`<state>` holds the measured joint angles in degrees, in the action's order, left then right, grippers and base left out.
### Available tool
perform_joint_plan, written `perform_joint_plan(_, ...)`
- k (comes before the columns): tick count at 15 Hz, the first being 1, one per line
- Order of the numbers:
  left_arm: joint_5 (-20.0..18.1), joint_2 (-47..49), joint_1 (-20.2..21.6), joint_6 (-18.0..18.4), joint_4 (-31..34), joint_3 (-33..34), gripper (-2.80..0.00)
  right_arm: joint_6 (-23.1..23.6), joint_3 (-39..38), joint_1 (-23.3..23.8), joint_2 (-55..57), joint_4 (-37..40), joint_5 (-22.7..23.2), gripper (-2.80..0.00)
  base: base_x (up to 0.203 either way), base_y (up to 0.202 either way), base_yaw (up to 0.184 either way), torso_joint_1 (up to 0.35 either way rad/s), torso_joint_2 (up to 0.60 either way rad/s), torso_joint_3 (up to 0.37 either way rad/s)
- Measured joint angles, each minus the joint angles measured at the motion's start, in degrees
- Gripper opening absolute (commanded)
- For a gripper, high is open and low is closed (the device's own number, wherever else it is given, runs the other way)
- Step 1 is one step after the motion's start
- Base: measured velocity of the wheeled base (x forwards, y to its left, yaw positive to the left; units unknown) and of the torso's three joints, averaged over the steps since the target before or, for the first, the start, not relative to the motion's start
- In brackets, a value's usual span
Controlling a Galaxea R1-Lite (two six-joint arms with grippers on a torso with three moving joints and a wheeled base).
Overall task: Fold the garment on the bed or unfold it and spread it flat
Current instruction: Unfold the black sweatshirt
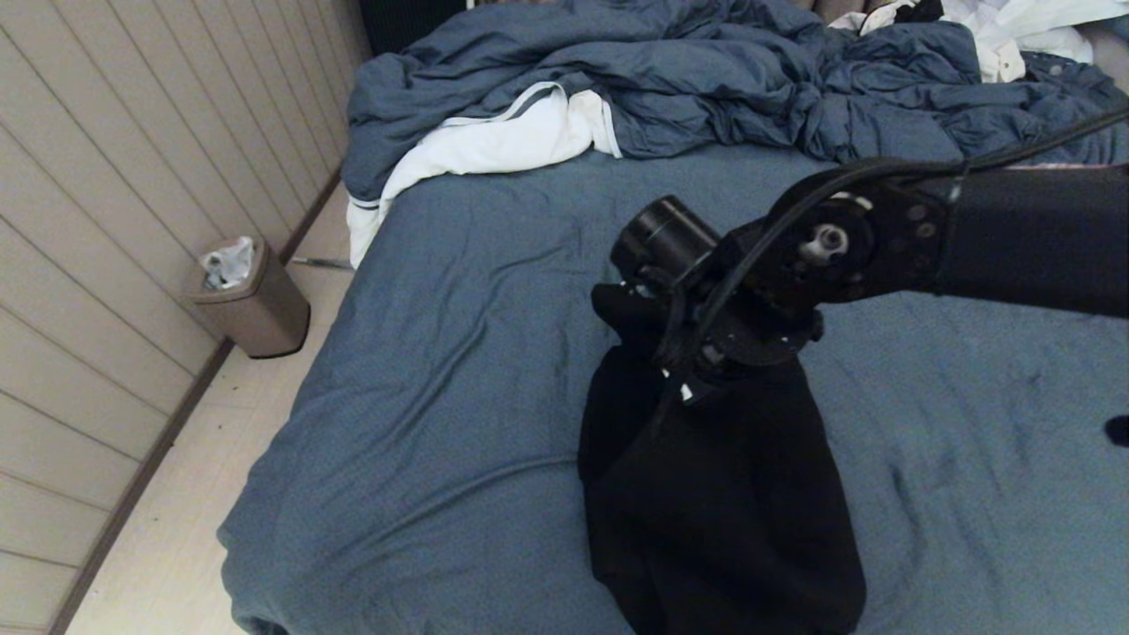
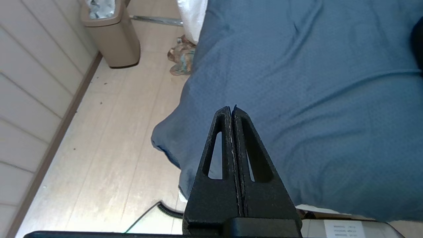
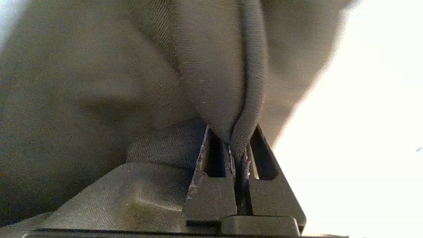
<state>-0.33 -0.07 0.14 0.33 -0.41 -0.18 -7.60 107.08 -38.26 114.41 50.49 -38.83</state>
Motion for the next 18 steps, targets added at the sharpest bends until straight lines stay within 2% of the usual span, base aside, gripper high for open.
perform_joint_plan(6, -0.02, 0.00, -0.01, 0.02, 0.01, 0.00, -2.80, 2.75, -7.71, 15.76, -10.71, -0.87, 5.18, -2.80, 0.000, 0.000, 0.000, 0.000, 0.00, 0.000)
perform_joint_plan(9, 0.00, 0.00, 0.00, 0.00, 0.00, 0.00, -2.80, 5.42, -11.60, 25.52, -13.67, -3.21, 7.79, -2.80, 0.000, 0.000, 0.000, 0.000, 0.00, 0.000)
perform_joint_plan(13, 0.00, 0.00, 0.05, 0.01, 0.00, 0.00, -2.80, 11.12, -22.30, 39.09, -15.29, -13.96, 12.06, -2.80, 0.000, 0.000, 0.000, 0.000, 0.00, 0.000)
perform_joint_plan(15, 0.04, 0.00, 0.02, -0.06, 0.00, 0.00, -2.80, 12.91, -29.44, 43.37, -15.48, -21.06, 12.79, -2.80, 0.000, 0.000, 0.000, 0.000, 0.00, 0.000)
perform_joint_plan(18, 0.08, 0.00, 0.00, -0.05, 0.00, 0.00, -2.80, 14.36, -39.26, 47.42, -15.40, -31.76, 14.05, -2.80, 0.000, 0.000, 0.000, 0.000, 0.00, 0.000)
